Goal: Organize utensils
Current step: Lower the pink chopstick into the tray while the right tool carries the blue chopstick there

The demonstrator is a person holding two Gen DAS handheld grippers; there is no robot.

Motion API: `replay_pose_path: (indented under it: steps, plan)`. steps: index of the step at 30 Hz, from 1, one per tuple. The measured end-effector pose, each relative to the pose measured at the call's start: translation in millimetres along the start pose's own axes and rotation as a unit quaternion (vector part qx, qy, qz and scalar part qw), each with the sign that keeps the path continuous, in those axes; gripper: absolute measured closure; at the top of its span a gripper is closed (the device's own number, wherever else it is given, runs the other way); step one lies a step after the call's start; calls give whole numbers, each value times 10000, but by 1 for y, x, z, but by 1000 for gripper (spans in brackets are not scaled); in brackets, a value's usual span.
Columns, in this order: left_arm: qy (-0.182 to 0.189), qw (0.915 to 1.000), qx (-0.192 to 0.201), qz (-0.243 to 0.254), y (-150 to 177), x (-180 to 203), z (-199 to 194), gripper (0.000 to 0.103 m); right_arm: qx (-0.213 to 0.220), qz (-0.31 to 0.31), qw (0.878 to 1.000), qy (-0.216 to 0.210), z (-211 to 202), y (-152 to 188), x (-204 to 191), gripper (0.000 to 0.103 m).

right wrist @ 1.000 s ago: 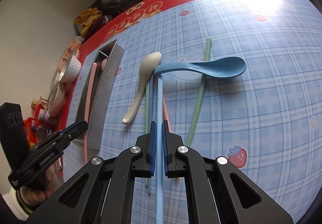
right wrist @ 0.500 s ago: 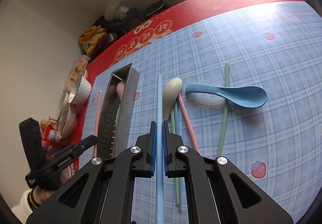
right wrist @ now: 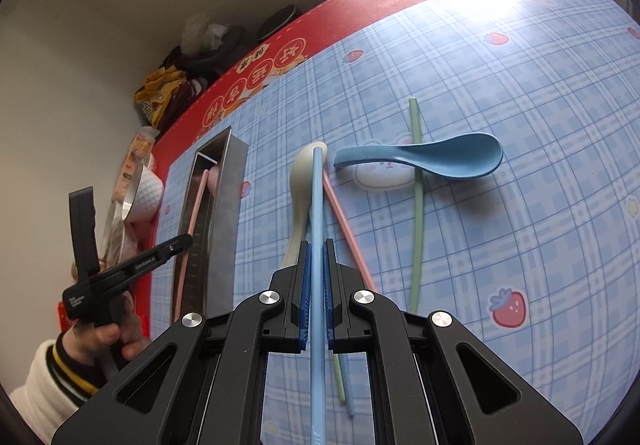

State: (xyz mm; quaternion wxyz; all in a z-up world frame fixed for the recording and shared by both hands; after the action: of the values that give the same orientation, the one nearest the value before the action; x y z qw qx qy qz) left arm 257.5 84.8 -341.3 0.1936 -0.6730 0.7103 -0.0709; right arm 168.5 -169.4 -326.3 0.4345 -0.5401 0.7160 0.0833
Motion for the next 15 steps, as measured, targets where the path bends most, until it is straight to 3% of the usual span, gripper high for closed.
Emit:
replay_pose_path:
  steps: [4, 10, 15]
  plan:
    - [103, 9999, 18, -53, -2, -3, -3, 96, 23, 40, 10000, -24, -1, -1, 1, 97]
    - [307, 9986, 417, -144, -2, -16, -36, 88, 3, -41, 9999, -158, 2, -4, -15, 97]
    - [513, 9959, 687, -275, 11, -34, -61, 55, -44, -174, 9994, -300, 13, -10, -39, 97]
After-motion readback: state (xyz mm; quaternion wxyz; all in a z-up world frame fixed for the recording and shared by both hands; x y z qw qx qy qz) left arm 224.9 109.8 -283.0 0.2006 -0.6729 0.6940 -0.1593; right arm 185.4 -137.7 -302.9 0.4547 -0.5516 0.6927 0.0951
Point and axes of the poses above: each gripper's, at about its wrist camera, not at the fingertips, and z roughly the way its jaws point, x to its right, y to its underside, the point moved 7 cm from there along z, roughly the way its jaws point, and after that the axes turned 12 degrees about -y, right-handed, at the moved point
